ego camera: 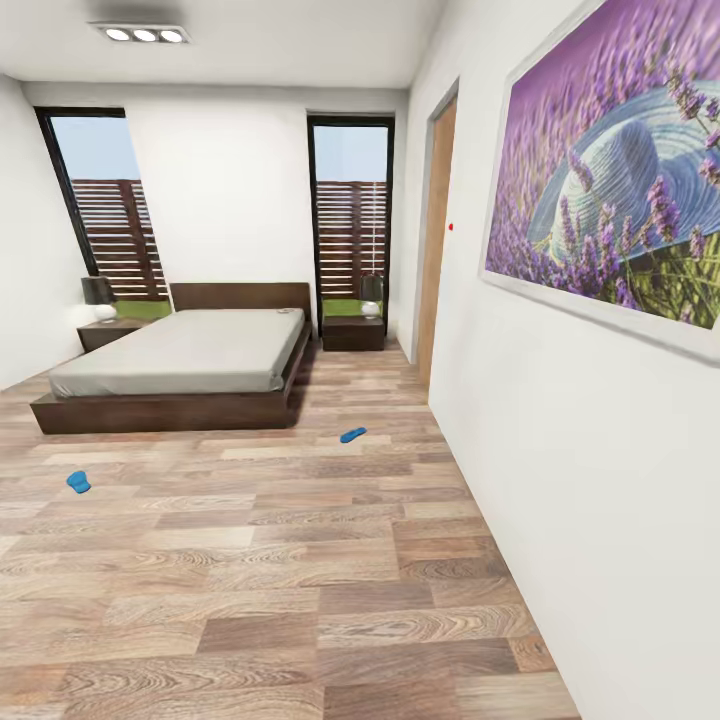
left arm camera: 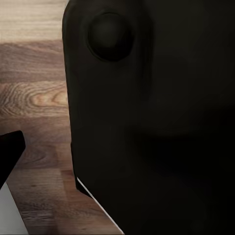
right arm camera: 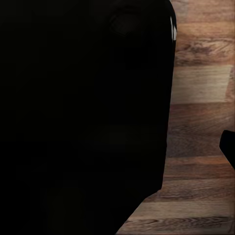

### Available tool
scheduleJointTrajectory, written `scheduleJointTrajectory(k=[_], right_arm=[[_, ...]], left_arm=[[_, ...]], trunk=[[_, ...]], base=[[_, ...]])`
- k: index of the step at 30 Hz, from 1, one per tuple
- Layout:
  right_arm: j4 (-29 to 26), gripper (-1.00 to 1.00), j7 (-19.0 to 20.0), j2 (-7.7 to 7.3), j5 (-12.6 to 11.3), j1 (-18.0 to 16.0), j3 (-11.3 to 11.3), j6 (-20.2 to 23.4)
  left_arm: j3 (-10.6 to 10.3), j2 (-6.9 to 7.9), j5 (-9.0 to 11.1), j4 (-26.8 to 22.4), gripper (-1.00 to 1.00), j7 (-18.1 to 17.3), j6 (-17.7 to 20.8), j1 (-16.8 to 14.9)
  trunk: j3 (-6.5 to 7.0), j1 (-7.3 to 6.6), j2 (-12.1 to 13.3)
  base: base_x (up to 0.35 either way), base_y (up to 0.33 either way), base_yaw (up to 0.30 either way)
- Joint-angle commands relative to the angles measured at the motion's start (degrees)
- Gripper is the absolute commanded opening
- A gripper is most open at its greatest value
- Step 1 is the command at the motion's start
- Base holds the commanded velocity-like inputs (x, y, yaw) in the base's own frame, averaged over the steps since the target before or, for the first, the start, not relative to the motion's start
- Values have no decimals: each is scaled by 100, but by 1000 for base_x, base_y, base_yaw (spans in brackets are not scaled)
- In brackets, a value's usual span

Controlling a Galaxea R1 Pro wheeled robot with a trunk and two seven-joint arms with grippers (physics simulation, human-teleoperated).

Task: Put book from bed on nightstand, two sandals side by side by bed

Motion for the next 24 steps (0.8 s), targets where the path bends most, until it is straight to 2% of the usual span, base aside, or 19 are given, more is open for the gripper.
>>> scheduleJointTrajectory(k=[1, 3, 9, 17, 24], right_arm=[[0, 100, 0, 0, 0, -1, 0, 0], [-16, 100, -7, -51, 9, -62, 0, 62], [16, 100, -8, -56, -24, -64, -10, 51], [11, 100, -9, -37, -19, -75, -20, -145], [13, 100, -9, -33, -17, -74, -20, -369]], left_arm=[[0, 0, 0, 0, 100, 0, 0, -1], [0, 65, 0, -65, 100, 9, 9, 65], [7, 203, 10, -136, 100, 9, 9, 199], [2, 128, -4, -182, 100, 9, 9, 241], [5, 117, 2, -281, 100, 0, 9, 245]], trunk=[[-3, 0, -2], [-3, 0, -2], [-3, 0, -2], [-3, 0, -2], [-3, 0, -2]], base=[[0, 0, 0], [0, 0, 0], [0, 0, 0], [0, 0, 0], [0, 0, 0]])
